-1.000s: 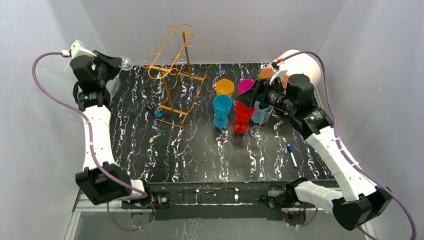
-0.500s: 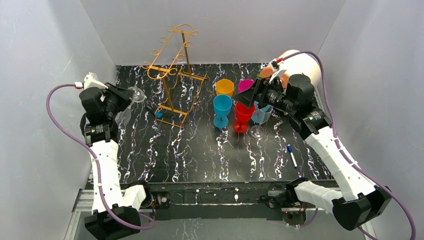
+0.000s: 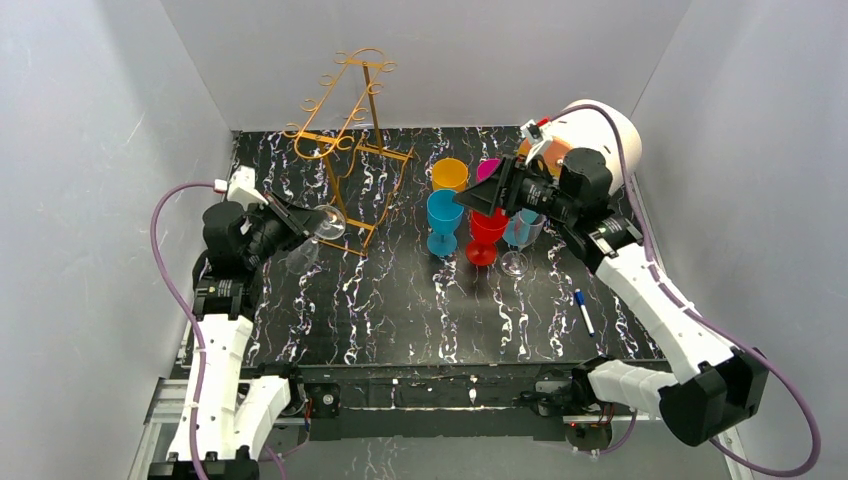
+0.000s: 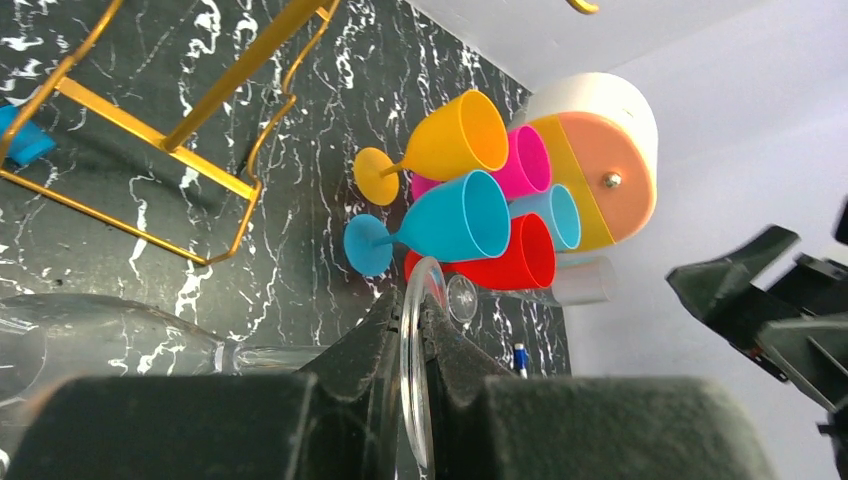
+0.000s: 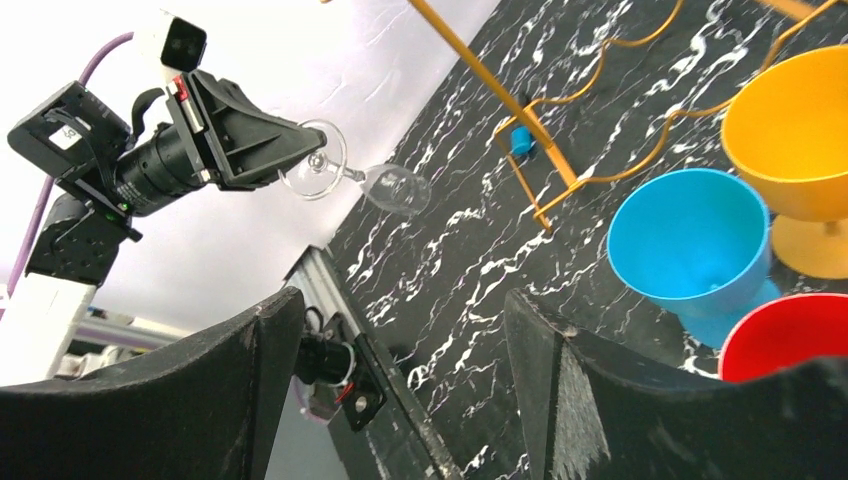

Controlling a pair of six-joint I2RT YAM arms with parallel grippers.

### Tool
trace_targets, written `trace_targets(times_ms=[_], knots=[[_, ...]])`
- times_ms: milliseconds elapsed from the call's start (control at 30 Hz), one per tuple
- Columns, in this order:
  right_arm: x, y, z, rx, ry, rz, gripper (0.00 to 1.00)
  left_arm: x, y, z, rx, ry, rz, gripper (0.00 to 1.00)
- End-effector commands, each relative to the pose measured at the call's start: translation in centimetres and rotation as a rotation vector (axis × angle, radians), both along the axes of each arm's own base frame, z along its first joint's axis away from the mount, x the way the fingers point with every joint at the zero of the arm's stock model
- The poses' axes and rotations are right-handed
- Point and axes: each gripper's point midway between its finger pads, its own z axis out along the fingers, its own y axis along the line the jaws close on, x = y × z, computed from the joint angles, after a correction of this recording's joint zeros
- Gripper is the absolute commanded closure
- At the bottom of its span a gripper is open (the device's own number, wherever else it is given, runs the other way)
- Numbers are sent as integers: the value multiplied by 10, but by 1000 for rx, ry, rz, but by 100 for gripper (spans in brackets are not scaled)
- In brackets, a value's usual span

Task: Take the wine glass off the wine glass rack
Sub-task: Place the wine glass at the center of the board.

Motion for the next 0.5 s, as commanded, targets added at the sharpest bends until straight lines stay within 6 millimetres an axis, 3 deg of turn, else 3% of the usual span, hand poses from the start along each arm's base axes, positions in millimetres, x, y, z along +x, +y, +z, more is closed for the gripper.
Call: trace_targets(times_ms=[0,167,467], knots=[[-7,13,19,71,-3,105,20,-16,-28,19,-12,-69,-167,100],[-12,23,15,90,65,171,22,-41,-74,29,-18,-117,-516,100],[-36,61,12,80,61,342,29,-56,-103,40,-19,-183,-650,100]])
